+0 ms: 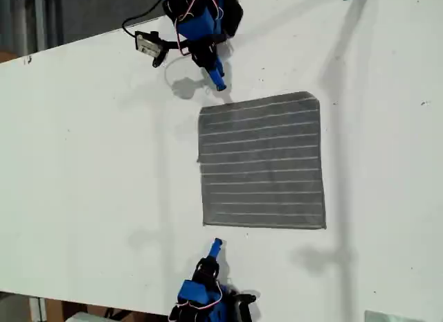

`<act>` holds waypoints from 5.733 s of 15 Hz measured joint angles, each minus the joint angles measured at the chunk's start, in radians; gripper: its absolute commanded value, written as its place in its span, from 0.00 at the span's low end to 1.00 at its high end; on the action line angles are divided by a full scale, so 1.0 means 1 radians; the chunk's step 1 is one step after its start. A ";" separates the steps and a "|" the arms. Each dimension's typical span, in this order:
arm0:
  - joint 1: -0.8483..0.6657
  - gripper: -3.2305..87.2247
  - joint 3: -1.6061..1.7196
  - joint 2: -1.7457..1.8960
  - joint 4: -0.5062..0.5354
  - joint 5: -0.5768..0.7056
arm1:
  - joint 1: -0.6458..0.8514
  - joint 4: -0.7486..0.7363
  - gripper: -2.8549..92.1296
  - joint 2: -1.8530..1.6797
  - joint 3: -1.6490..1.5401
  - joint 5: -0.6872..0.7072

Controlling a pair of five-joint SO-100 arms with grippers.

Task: Grasp corners of a square towel and fold twice.

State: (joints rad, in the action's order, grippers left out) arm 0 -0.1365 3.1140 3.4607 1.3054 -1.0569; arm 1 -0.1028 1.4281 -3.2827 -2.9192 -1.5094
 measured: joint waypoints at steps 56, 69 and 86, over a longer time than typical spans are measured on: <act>0.074 0.18 -0.750 -1.376 -0.176 -0.442 | -0.607 0.031 0.03 2.378 1.825 -0.037; 0.744 0.31 -1.982 -2.381 -0.026 -0.568 | -0.606 0.018 0.03 2.376 1.778 -0.038; 0.787 0.03 -2.209 -2.709 -0.219 -0.563 | -0.600 -0.002 0.03 2.375 1.772 -0.038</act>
State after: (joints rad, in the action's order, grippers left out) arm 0 0.6504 0.9050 0.7517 1.0861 -1.6199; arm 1 -0.7026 1.4266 -0.9081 -1.1474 -1.5478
